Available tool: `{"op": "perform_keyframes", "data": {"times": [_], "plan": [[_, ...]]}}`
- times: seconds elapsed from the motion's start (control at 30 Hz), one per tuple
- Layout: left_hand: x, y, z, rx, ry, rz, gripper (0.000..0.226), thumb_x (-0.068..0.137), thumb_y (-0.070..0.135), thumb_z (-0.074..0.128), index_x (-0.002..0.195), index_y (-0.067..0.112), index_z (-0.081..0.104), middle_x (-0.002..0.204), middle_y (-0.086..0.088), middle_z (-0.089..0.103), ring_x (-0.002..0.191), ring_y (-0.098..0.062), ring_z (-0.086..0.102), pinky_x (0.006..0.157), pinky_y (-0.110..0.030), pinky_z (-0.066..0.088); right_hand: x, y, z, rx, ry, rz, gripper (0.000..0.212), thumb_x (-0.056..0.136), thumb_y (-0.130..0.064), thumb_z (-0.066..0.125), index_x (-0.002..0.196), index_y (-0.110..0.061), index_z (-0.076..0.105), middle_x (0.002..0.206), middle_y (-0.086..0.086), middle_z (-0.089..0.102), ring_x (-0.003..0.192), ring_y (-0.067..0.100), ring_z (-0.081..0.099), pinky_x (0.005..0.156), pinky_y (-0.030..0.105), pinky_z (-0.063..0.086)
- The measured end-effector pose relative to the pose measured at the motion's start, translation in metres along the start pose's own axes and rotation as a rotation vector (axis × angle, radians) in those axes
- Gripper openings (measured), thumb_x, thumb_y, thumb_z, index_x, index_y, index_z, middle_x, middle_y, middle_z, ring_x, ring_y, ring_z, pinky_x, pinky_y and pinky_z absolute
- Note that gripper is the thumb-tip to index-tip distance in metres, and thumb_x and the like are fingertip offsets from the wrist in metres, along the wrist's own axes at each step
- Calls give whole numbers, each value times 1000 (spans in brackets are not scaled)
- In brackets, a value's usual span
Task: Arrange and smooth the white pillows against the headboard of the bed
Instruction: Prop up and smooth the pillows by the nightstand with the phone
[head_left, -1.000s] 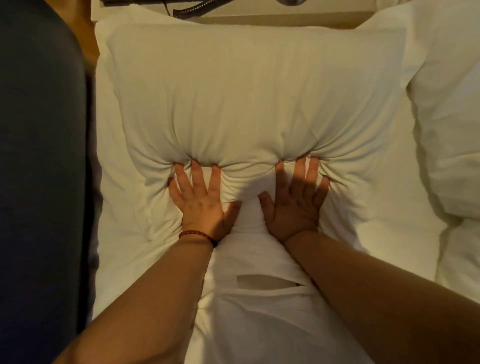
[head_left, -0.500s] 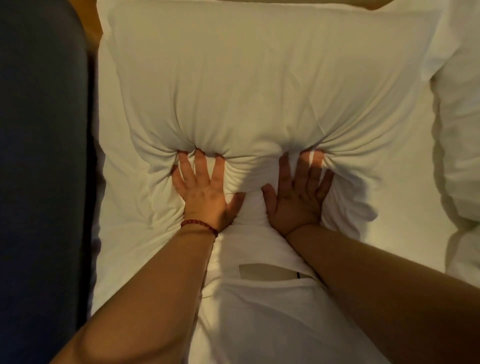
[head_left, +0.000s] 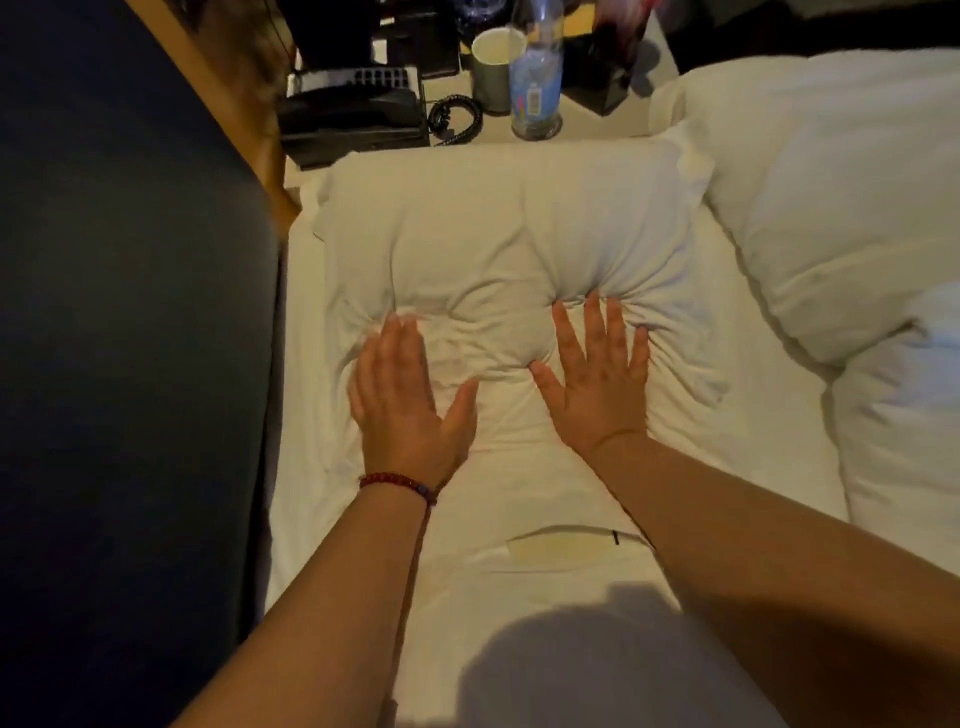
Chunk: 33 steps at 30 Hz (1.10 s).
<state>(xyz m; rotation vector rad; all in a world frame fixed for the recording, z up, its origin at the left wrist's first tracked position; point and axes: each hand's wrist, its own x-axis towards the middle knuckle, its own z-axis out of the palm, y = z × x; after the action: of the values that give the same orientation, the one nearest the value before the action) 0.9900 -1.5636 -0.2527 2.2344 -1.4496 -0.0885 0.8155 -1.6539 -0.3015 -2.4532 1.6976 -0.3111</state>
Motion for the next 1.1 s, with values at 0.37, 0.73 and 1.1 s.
{"op": "perform_keyframes", "data": {"times": [0.37,0.73,1.1], "plan": [[0,16,-136,-505,-556,-785,70,81,60,64,126,9,49,100,-5,59,87,-24,56,74,-38,44,-46,-54,-102,639,-362,233,77,87,-70,38,151,-47,2,163,-9,-10,150,19,-9,120,51,3],[9,190,-215,-1247,-825,-483,62,97,62,21,111,25,68,115,0,68,108,-17,62,98,-30,43,-32,-38,-326,972,-265,519,137,46,-85,66,154,-37,-4,162,3,16,144,30,27,111,49,35],[-47,334,-130,-1534,-562,-849,25,94,18,60,113,3,65,116,-12,67,108,-22,64,99,-34,50,-87,129,-365,853,3,835,92,73,-51,76,146,-17,31,134,12,55,115,33,56,92,43,49]]}}
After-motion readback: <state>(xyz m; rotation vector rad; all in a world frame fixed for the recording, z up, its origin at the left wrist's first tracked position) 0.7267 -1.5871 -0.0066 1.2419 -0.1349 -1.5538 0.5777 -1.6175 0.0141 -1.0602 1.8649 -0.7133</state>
